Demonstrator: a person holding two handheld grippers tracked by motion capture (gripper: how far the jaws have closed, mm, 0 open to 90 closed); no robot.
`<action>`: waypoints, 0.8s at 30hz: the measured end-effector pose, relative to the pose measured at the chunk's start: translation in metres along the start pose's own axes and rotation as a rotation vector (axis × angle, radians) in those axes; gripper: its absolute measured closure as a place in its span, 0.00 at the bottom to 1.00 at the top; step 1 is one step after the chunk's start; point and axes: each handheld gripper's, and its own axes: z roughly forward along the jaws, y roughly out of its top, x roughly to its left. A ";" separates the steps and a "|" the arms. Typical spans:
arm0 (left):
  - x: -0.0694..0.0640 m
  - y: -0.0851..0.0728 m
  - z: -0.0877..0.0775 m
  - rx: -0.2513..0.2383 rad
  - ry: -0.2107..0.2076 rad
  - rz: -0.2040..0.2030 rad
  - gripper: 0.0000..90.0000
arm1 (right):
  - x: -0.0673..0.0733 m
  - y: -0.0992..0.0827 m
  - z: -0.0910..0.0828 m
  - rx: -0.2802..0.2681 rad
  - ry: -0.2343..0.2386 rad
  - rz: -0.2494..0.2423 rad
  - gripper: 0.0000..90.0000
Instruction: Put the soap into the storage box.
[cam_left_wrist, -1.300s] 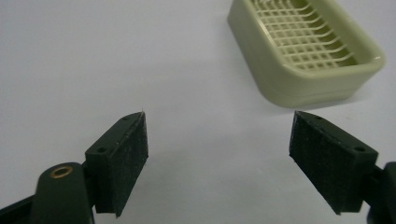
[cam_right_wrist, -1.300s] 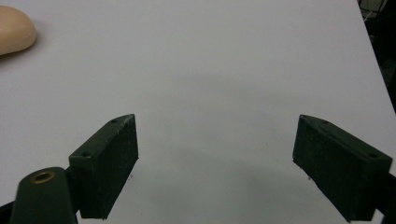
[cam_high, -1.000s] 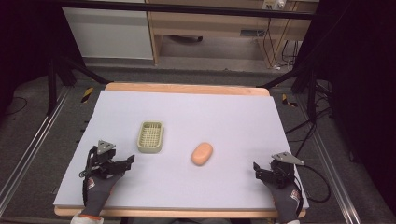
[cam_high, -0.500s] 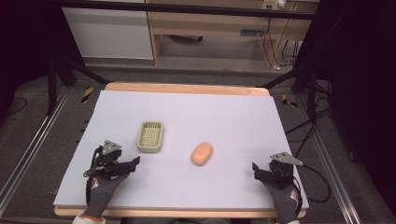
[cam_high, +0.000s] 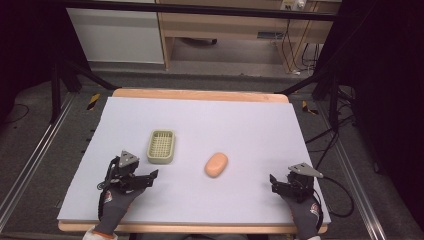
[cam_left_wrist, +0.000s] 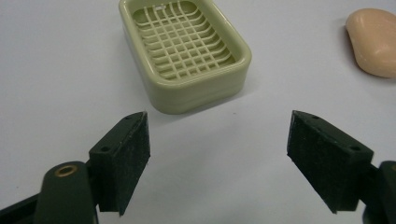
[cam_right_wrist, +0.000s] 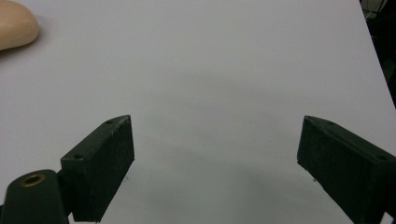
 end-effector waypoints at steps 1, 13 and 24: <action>-0.001 0.001 0.000 -0.002 -0.003 0.006 0.23 | 0.000 0.000 0.000 -0.001 -0.001 -0.001 0.12; -0.012 0.010 0.001 -0.004 -0.032 0.038 0.23 | 0.001 0.000 0.001 0.002 -0.012 -0.012 0.12; -0.017 0.021 0.000 -0.003 -0.043 0.062 0.23 | 0.003 0.000 0.001 0.002 -0.017 -0.019 0.12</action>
